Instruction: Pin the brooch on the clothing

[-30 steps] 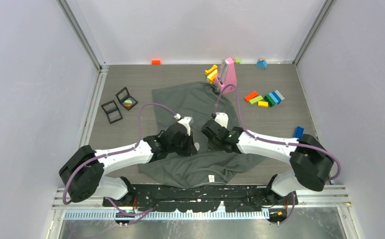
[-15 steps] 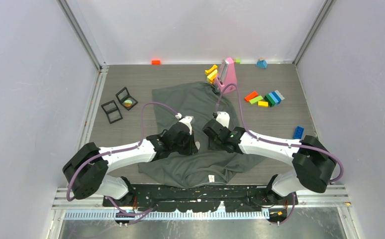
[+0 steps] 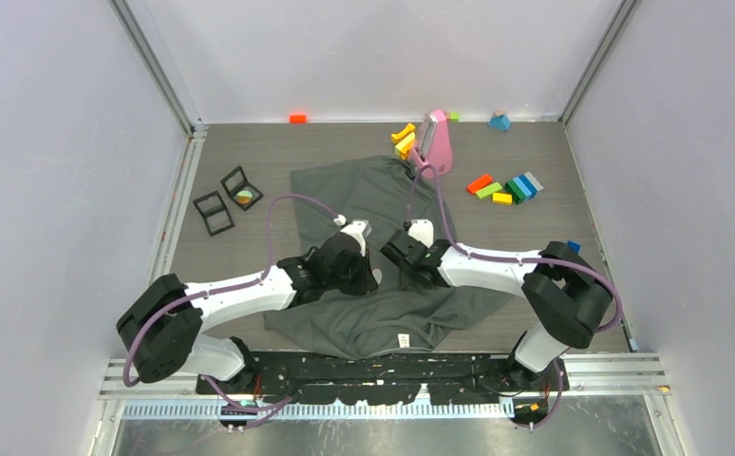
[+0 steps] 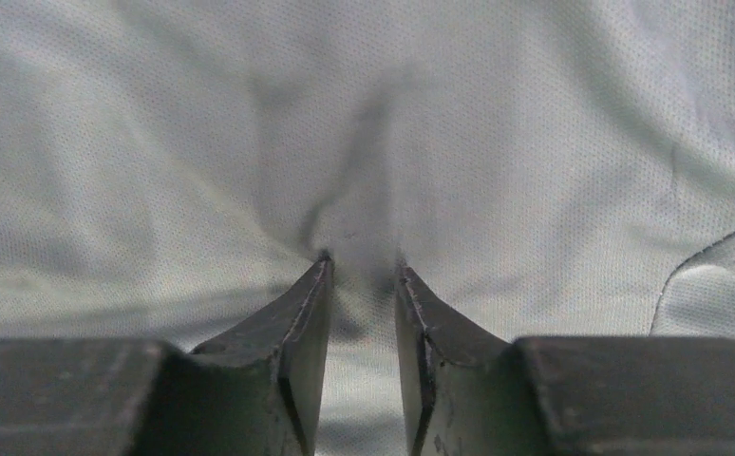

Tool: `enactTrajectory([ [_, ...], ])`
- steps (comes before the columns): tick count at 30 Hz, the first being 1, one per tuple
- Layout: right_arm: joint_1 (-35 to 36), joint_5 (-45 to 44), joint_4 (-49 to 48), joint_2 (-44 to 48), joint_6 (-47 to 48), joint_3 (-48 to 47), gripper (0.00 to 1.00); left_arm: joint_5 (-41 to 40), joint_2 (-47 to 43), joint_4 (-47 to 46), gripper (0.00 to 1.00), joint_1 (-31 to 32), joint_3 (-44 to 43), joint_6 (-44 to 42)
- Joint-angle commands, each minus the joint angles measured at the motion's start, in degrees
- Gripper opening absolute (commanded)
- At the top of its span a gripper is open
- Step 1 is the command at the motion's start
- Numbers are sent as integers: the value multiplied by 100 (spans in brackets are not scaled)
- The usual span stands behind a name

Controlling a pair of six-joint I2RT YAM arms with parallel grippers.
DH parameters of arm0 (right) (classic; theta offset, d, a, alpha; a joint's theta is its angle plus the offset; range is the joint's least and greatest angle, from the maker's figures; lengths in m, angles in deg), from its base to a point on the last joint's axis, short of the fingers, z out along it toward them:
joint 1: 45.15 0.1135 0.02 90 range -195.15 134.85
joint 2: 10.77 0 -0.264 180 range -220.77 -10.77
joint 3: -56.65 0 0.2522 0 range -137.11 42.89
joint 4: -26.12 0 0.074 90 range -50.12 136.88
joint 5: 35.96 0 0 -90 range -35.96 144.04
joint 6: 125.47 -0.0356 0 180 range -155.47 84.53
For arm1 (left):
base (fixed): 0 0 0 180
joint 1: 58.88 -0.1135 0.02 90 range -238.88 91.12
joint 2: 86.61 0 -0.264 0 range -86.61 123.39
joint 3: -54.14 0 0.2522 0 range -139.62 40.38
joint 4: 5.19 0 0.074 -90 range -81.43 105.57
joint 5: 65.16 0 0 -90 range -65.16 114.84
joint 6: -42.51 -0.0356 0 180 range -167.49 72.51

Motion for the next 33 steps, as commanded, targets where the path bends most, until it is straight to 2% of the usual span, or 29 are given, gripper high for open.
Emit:
enactTrajectory([
  [1, -18, -64, -195, -95, -121, 37, 32, -68, -150, -84, 0, 29, -79, -49],
  [2, -18, -57, -232, -103, -137, 71, 26, -77, -116, -80, 0, 29, -81, -49],
  [6, -18, 20, -362, -109, -217, 232, 12, -91, 165, -135, 0, 37, -181, -14],
  [11, -18, 204, -702, 282, -229, 500, 9, -161, 668, -236, 0, 207, -509, 109],
  [15, -17, 341, -1211, 684, -258, 807, 2, -432, 1089, -266, 0, 378, -741, 300],
  [23, -18, 375, -1915, 1489, -388, 1441, 0, -824, 1521, -432, 0, 530, -816, 709],
  [33, -18, 713, -2554, 2176, -326, 1963, 0, -796, 1717, -635, 0, 593, -828, 944],
])
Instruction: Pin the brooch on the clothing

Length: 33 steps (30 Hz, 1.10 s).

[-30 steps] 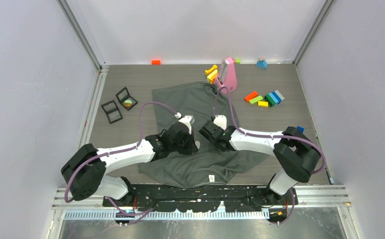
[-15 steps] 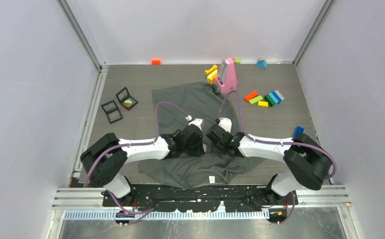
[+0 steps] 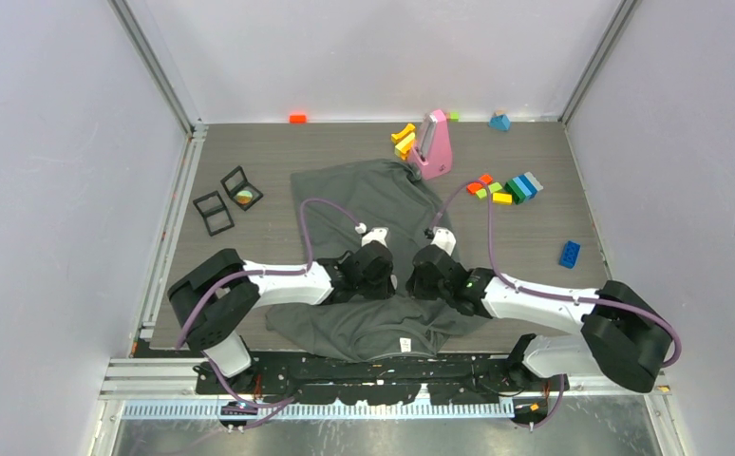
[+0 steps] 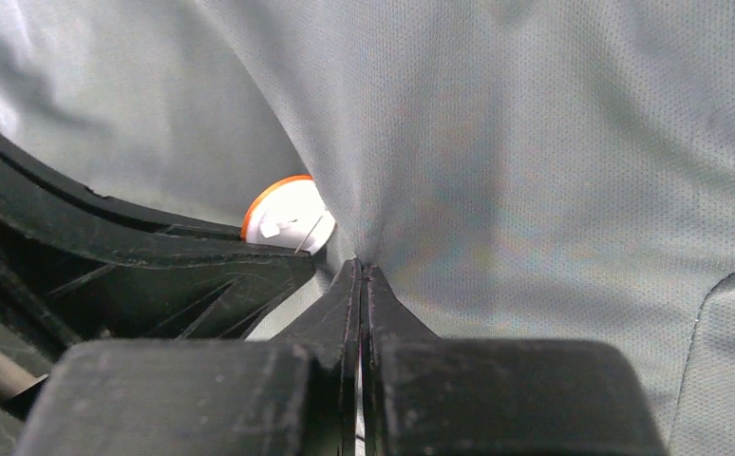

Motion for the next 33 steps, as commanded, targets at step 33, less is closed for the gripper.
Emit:
enactTrajectory([
  [33, -38, 645, -1773, -374, 458, 582, 0, 301, 53, -598, 0, 99, -35, -12],
])
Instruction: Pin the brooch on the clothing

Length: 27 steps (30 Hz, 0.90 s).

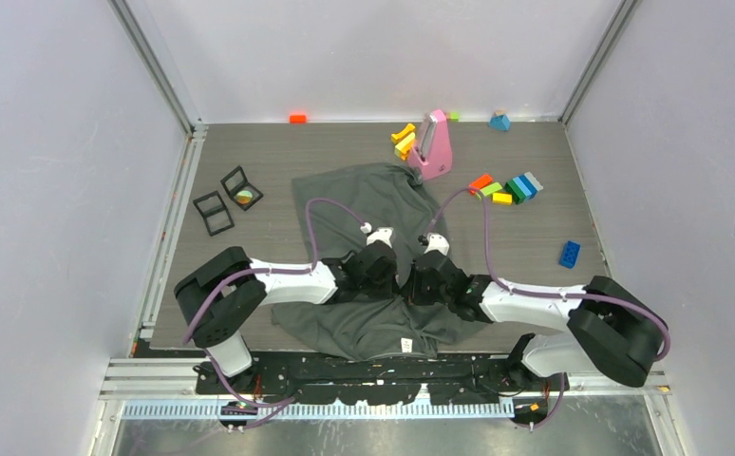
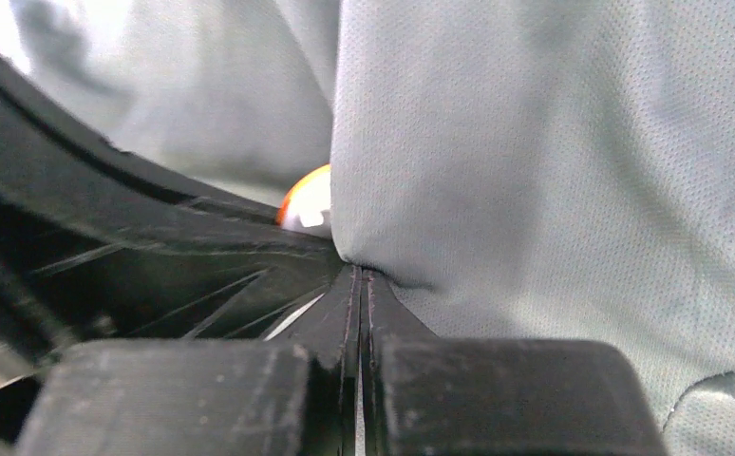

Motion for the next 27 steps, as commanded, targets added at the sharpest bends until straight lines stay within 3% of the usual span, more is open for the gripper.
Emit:
enactTrajectory([
  [1, -30, -48, -716, -363, 75, 93, 0, 218, -198, -494, 0, 34, 133, 27],
  [8, -87, -32, -906, -666, 251, 88, 0, 506, -391, -762, 0, 34, 162, 122],
  [14, -108, 91, -879, -365, 331, 179, 3, 756, -470, -691, 0, 23, 225, 57],
  [16, -108, 148, -622, -43, 374, 144, 14, 842, -461, -661, 0, -3, 239, 27],
  [20, -108, 203, 149, 1003, 490, 105, 47, 1032, -389, -537, 0, -105, 197, -92],
  [24, -114, -145, 1262, 2179, 558, 82, 64, 1260, -347, -580, 0, -176, 191, -158],
  [27, -124, -365, 1868, 2951, 569, 156, 70, 1474, -337, -735, 0, -177, 191, -231],
])
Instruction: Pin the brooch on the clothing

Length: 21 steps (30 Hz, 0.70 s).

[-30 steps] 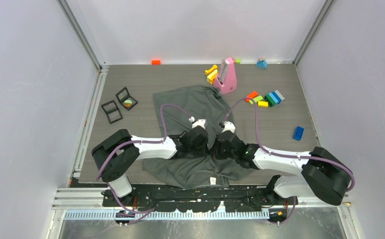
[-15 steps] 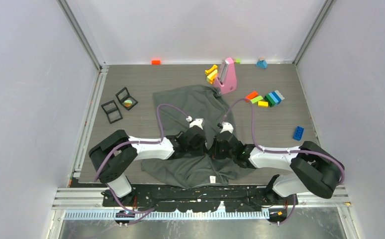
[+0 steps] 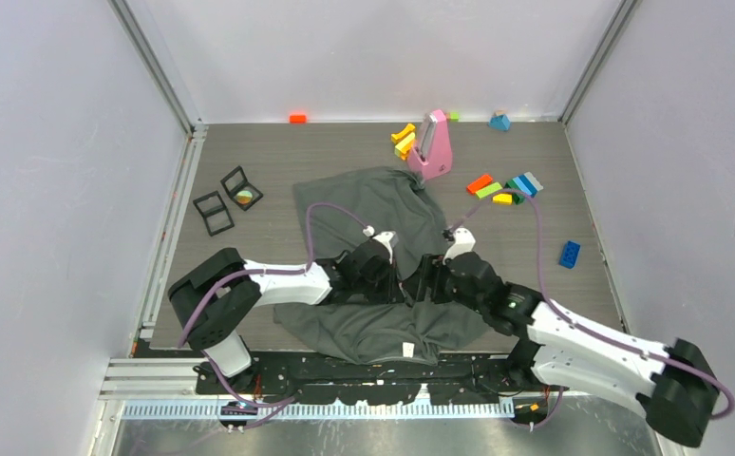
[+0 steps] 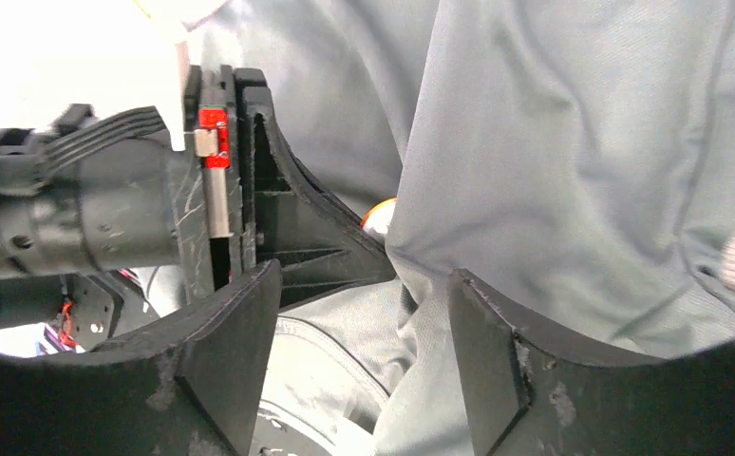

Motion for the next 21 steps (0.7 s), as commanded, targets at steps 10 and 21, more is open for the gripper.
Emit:
enactTrajectory([
  [10, -16, -121, 1060, 1990, 72, 643, 79, 818, -283, -829, 0, -41, -36, -33],
  [21, -19, -17, 490, 1672, -16, 904, 77, 844, -438, -812, 0, -41, -25, -17],
])
